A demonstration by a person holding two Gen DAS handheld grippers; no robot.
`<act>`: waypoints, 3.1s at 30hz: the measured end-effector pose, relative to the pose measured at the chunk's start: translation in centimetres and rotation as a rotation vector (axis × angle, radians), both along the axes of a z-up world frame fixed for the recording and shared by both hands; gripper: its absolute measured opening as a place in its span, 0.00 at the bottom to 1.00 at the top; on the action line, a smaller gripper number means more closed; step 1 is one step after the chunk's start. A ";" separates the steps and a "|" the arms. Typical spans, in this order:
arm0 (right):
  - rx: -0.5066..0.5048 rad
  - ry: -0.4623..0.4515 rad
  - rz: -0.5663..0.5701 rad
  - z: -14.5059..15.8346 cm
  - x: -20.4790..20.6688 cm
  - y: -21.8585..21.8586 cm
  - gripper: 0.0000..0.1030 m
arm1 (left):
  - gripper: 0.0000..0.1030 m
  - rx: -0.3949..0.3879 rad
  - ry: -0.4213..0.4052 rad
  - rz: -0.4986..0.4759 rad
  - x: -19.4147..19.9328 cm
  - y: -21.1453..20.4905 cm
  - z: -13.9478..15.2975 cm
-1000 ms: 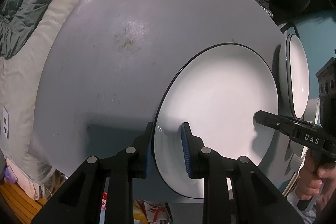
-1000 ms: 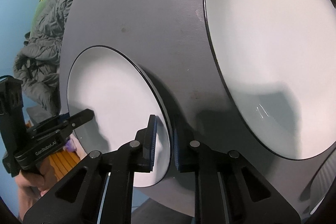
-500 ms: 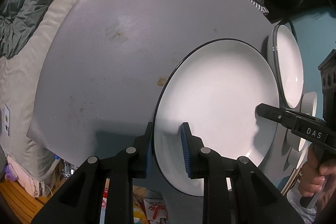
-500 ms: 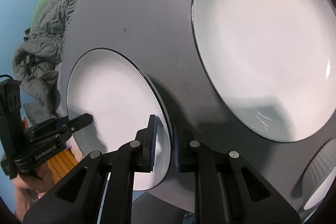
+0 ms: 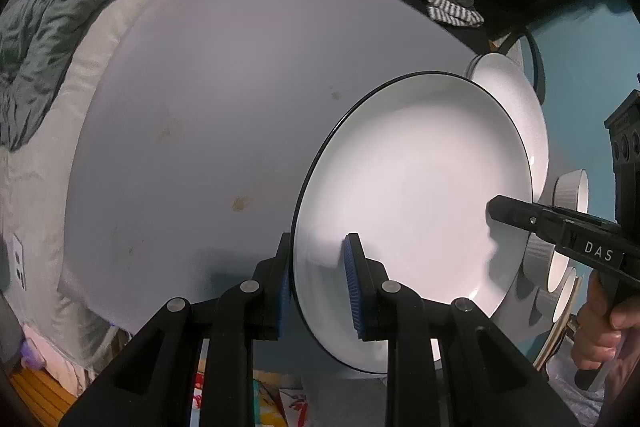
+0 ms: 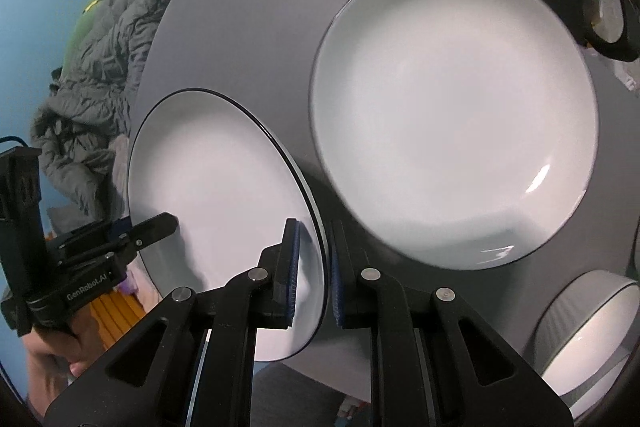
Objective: Organize plates and bowls
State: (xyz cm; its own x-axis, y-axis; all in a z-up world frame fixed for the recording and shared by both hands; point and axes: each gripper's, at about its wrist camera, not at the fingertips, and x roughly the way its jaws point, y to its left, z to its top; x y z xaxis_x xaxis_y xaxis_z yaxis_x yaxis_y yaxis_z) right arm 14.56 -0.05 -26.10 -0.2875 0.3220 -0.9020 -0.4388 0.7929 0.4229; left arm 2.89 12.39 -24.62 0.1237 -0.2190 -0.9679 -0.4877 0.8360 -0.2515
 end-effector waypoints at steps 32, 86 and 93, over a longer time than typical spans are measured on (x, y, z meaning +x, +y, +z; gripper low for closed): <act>-0.037 0.031 -0.219 -2.1 10.2 -9.7 0.16 | 0.24 0.054 0.036 -0.198 14.4 -8.3 -0.7; -0.295 -0.263 -0.108 5.8 9.7 -7.5 0.73 | 0.77 0.190 -0.088 -0.266 13.9 -12.1 7.1; -0.262 -0.412 -0.112 10.6 7.8 -9.0 0.73 | 0.83 0.240 -0.146 -0.307 12.6 -13.4 11.0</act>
State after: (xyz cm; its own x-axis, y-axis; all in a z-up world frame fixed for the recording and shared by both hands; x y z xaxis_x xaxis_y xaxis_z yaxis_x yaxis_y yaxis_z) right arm 22.36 -9.09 -15.49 0.1326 0.0782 -0.9881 -0.4337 0.9009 0.0131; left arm 15.50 -1.04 -13.58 0.2274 -0.0377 -0.9731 -0.1807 0.9803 -0.0802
